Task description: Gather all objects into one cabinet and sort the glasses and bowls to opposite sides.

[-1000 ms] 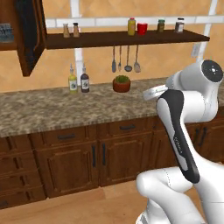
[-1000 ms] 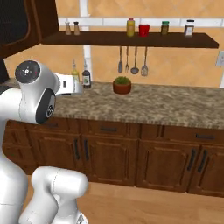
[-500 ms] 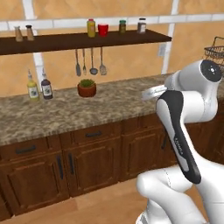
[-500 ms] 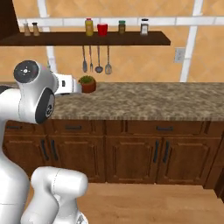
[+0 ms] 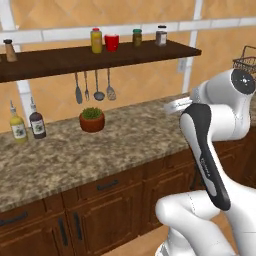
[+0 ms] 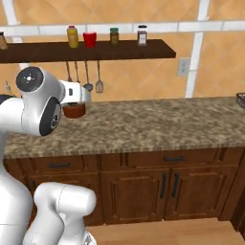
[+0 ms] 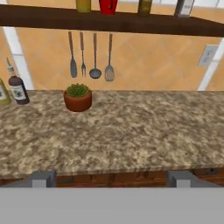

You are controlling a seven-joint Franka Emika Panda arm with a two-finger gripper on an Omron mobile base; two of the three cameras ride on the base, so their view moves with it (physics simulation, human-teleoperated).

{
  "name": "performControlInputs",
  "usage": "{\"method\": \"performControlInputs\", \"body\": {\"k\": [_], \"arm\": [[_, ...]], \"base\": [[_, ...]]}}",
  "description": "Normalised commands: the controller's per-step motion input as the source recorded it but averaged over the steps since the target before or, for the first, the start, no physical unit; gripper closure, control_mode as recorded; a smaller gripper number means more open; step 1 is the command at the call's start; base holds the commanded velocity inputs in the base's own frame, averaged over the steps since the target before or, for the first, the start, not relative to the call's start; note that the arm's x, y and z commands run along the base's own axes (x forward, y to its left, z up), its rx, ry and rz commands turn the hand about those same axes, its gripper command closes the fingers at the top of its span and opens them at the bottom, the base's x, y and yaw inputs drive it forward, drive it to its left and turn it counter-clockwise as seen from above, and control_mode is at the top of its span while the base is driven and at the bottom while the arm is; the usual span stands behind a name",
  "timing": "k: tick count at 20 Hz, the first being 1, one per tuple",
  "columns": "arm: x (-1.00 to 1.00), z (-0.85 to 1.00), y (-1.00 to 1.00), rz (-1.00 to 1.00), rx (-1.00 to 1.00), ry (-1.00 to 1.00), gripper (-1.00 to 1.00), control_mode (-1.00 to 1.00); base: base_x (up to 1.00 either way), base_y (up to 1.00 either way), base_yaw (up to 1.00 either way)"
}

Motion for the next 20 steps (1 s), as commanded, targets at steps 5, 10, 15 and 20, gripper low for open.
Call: {"method": "performControlInputs", "body": {"k": [5,10,15,20], "arm": [[0.0,0.0,0.0,0.0,0.0,0.0,-1.0,1.0],[0.0,0.0,0.0,0.0,0.0,0.0,-1.0,1.0],[0.0,0.0,0.0,0.0,0.0,0.0,-1.0,1.0],[0.0,0.0,0.0,0.0,0.0,0.0,-1.0,1.0]], "base": [[0.84,0.19,-0.04],[0.54,-0.4,0.02],[0.37,-0.29,0.05],[0.43,0.6,-0.14]]}}
